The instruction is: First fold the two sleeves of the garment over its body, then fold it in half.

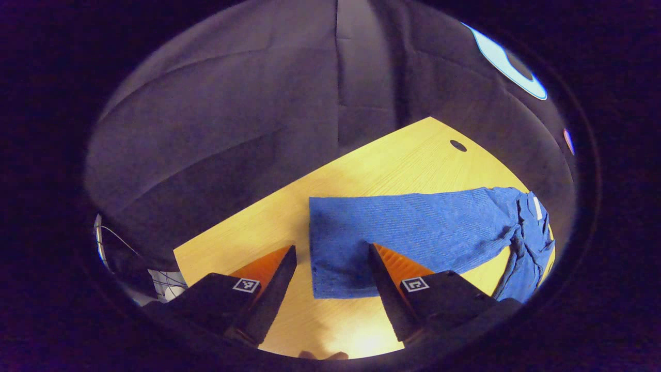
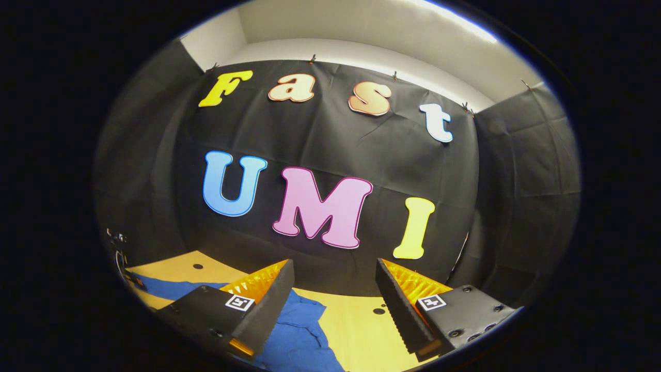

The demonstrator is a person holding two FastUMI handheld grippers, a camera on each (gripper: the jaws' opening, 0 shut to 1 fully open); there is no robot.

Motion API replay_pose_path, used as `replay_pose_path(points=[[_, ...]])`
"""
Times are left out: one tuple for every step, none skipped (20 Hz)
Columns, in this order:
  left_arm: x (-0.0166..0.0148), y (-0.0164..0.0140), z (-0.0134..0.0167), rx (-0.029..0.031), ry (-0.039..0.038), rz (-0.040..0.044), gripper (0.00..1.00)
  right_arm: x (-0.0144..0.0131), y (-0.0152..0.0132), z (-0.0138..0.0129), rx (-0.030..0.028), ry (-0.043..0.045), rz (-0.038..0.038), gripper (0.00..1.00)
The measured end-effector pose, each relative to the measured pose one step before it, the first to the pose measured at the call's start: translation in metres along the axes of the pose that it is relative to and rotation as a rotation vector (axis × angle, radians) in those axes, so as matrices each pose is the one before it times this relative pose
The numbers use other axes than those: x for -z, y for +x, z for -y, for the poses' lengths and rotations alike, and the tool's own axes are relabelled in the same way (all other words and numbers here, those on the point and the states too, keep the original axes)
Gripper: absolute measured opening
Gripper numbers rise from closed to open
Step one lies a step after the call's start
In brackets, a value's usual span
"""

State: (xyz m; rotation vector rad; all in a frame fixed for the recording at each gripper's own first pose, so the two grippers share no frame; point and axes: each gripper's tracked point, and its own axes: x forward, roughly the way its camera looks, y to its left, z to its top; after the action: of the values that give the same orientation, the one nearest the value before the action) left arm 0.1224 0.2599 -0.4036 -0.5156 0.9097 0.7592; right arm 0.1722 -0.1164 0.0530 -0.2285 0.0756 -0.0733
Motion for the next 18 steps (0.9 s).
replay_pose_path(points=[[0.00286,0.00292,0.00015,-0.00941,0.02716,-0.01350,0.83,-0.00221,0.00107,-0.00296,-0.00720,0.02194,-0.00190,0.99],[-0.00011,0.00141,0.00135,-0.00821,0.03382,-0.00147,0.83,-0.00172,0.00209,-0.00225,-0.00483,0.02778,-0.00337,0.99],[-0.00251,-0.00105,0.00671,0.01535,0.01513,0.00143,0.83,-0.00206,0.00112,-0.00449,-0.00677,0.02822,-0.00440,0.92],[-0.00128,0.00077,0.00573,0.00227,0.00844,-0.00426,0.80,-0.00121,0.00181,-0.00380,-0.00536,0.02562,-0.00536,0.92],[0.00112,-0.00050,0.00032,-0.00316,0.00481,-0.00514,0.70,-0.00375,0.00110,-0.00645,-0.01285,0.02039,0.00241,0.99],[-0.00200,-0.00169,0.00576,0.01623,-0.00122,-0.00290,0.64,-0.00369,0.00183,-0.00649,-0.01351,0.01084,0.00271,0.92],[0.00178,0.00248,0.00398,0.00734,0.00185,-0.00996,0.51,-0.00249,0.00213,-0.00656,-0.01604,0.00088,0.00618,0.92],[-0.00112,0.00399,0.00000,0.00121,0.01559,-0.00293,0.43,-0.00153,0.00278,-0.00270,-0.01043,-0.00961,0.00590,0.99],[-0.00325,0.00016,0.00560,0.02951,0.00364,0.00251,0.41,0.00104,0.00295,-0.00093,-0.00638,-0.01141,-0.00364,0.98],[-0.00010,-0.00138,0.00129,-0.00680,-0.01434,-0.00550,0.23,0.00302,0.00109,-0.00211,-0.01048,-0.00534,-0.00640,0.92],[-0.00063,-0.00030,0.00204,0.01071,-0.01371,0.00664,0.06,0.00278,0.00085,-0.00168,-0.00615,0.00108,-0.00909,0.92],[0.00038,-0.00049,0.00238,0.01553,-0.01680,-0.00695,0.04,0.00238,0.00155,-0.00018,-0.00546,0.00372,-0.00747,0.92],[-0.00317,0.00018,0.00418,0.03313,-0.01488,-0.00185,0.01,0.00234,0.00171,0.00048,-0.00369,-0.00043,-0.00624,0.92],[0.00095,-0.00221,0.00223,0.01452,-0.01961,-0.00302,0.01,0.00472,0.00240,0.00295,-0.00051,-0.00698,-0.00769,0.99],[-0.00855,-0.00493,0.00236,0.01359,-0.01970,0.02398,0.00,0.00497,0.00291,0.00359,0.00121,-0.00975,-0.00880,0.92],[-0.01057,-0.00621,0.01136,0.03383,-0.01656,0.02708,0.00,0.00518,0.00222,0.00492,0.00070,-0.00780,-0.01311,0.92],[-0.01004,-0.00635,0.01612,0.03387,0.00039,0.02986,0.00,0.00465,0.00312,0.00616,0.00253,-0.00346,-0.01432,0.92],[-0.01247,-0.00767,0.02335,0.05735,0.01699,0.03225,0.00,0.00442,0.00285,0.00685,0.00448,-0.00132,-0.01234,0.92]])
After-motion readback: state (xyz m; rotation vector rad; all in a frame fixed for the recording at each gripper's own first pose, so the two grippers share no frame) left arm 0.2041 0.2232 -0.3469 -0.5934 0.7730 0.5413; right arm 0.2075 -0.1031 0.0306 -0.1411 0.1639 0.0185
